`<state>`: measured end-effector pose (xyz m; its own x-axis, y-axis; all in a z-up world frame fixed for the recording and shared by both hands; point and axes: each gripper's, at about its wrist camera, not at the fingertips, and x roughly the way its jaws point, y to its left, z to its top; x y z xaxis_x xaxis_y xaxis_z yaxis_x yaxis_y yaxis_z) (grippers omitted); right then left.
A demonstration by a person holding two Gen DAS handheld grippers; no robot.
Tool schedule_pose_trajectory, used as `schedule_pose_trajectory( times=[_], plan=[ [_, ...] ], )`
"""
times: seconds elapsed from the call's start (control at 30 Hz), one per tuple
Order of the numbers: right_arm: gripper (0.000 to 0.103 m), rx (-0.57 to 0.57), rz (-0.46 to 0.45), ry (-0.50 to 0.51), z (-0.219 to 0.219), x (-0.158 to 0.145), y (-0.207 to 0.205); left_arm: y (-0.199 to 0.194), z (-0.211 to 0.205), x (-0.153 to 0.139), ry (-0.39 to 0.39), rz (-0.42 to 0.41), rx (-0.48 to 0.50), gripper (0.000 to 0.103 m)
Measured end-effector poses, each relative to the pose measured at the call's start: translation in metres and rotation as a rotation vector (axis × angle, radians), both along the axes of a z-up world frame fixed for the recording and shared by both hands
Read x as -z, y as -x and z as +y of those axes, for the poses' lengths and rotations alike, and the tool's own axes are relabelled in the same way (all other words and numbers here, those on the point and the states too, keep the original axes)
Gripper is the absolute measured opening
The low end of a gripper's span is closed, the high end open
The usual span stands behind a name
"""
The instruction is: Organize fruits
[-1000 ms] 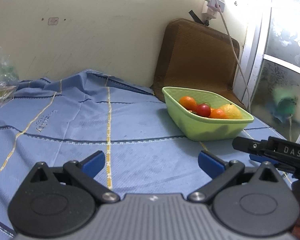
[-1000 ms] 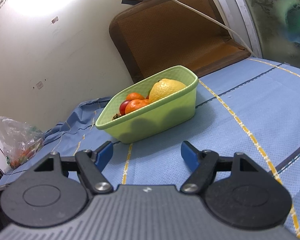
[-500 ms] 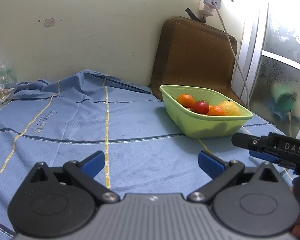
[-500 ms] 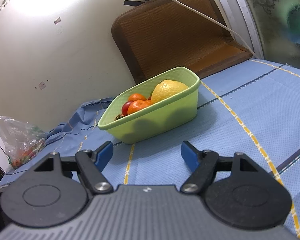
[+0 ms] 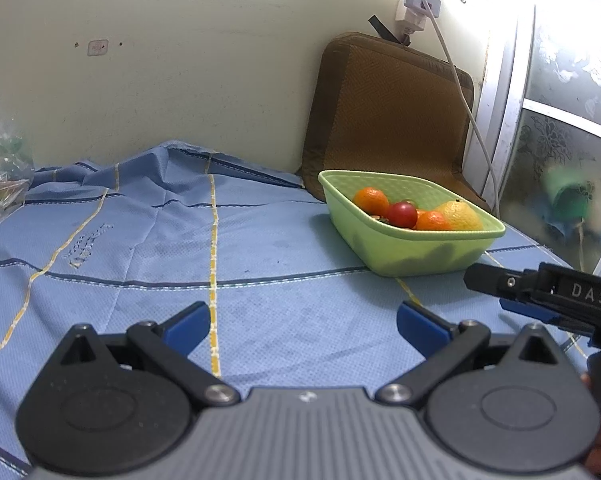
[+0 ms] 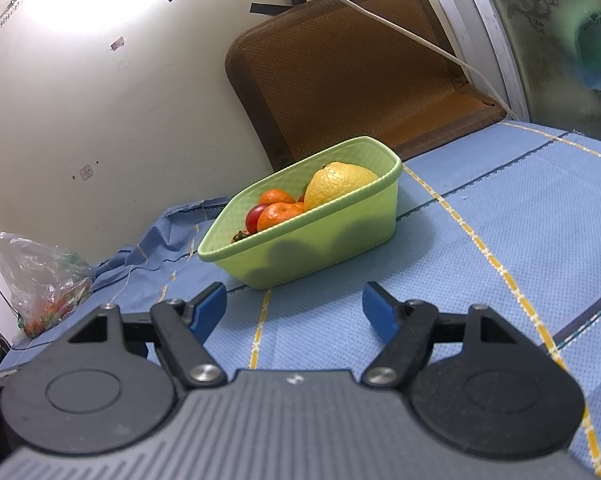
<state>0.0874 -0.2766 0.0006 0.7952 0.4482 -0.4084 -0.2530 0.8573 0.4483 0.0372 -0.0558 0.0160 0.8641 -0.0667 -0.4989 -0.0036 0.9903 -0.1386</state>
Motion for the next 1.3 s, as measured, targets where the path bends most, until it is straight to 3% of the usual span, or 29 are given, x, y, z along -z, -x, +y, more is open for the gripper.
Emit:
schedule_pose_trajectory(
  times=[0.97,1.3],
  plan=[
    [0.077,-0.011,-0.02,-0.015,-0.0012,0.0002,0.0019,0.0059,0.0042,-0.0032,0.026,-0.034,0.006,0.103],
    [0.077,-0.025,-0.031,-0.024,-0.0018,-0.0003,0.003,0.0024,0.0023,-0.0023,-0.007,-0.009,-0.03,0.103]
  ],
)
